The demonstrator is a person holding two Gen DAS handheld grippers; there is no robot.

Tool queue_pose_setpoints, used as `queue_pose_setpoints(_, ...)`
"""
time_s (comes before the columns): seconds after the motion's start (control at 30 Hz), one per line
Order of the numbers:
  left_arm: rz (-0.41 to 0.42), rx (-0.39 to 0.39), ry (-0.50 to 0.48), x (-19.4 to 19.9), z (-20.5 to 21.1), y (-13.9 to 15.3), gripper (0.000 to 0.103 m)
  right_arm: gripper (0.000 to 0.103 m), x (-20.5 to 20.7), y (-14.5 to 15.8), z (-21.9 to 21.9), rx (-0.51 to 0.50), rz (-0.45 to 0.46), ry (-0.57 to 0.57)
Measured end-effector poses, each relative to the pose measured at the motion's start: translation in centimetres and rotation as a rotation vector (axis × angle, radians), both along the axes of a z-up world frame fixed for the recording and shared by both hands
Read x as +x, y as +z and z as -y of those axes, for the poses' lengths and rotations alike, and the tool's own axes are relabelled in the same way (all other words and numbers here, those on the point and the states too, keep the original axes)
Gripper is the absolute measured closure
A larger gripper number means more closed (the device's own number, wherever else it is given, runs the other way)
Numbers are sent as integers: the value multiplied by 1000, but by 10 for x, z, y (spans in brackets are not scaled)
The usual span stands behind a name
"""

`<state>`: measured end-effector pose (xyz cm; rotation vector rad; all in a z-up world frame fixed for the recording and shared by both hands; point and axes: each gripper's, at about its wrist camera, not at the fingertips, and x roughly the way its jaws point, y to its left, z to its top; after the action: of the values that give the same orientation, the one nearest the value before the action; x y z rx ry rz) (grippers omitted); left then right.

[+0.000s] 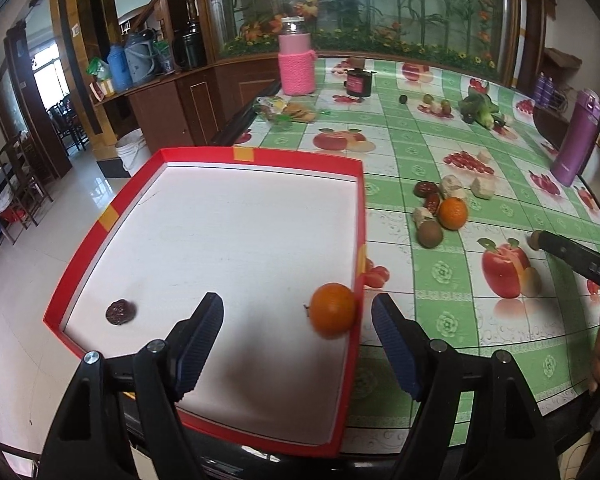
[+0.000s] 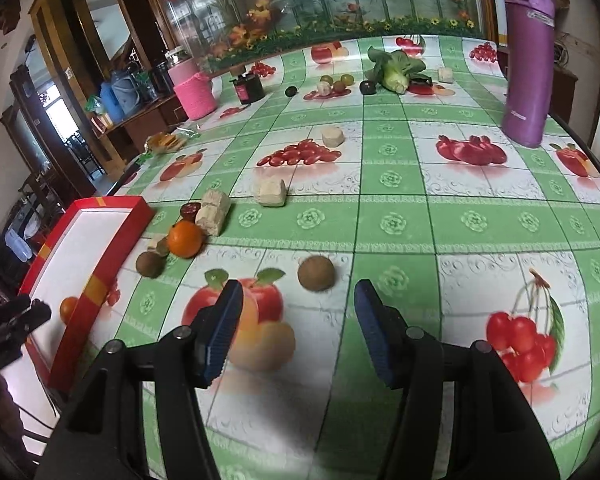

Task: Organize fruits
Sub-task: 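Grasp a brown round fruit with the right tool while the left tool approaches another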

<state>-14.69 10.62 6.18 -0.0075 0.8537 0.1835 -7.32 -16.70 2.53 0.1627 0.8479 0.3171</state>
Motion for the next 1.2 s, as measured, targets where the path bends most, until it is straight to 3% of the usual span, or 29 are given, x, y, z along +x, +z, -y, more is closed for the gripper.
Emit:
queue_pose_setpoints(0.03, -2, -3, -7, 1, 3, 1, 26, 53, 6, -1, -4, -12, -9, 2)
queue_pose_setpoints(0.1, -3, -6, -25, 5, 9, 2, 26, 69, 14, -6, -9, -36, -36, 4)
queue_pose_setpoints(0.17, -6, -8, -42, 9, 16, 3, 26, 77, 21, -12, -11, -30, -79, 12)
queue_pose_setpoints(0.37, -39, -52, -101, 35, 39, -5, 26, 92, 27, -17, -7, -3, -106, 19)
queue_pose_setpoints(0.6, -105, -80, -124, 61, 54, -22, 26, 92, 29, -18, 5, 20, -102, 38)
queue_pose_setpoints(0.77, -117, -69, -98, 68, 55, -22, 26, 80, 36, -13, 15, 12, -88, 30)
queue_pose_setpoints(0.83, -96, -103, -99, 66, 53, -14, 26, 80, 40, -12, 14, 22, -91, 39)
queue_pose_setpoints(0.9, -65, -89, -102, 62, 54, -4, 26, 76, 42, -10, 8, 25, -87, 63)
queue_pose_setpoints(1.0, -62, -80, -125, 59, 57, 0, 26, 75, 43, -8, 0, -4, -55, 68)
queue_pose_setpoints(1.2, -100, -81, -164, 63, 72, -12, 26, 75, 53, -15, -10, -43, -79, 77)
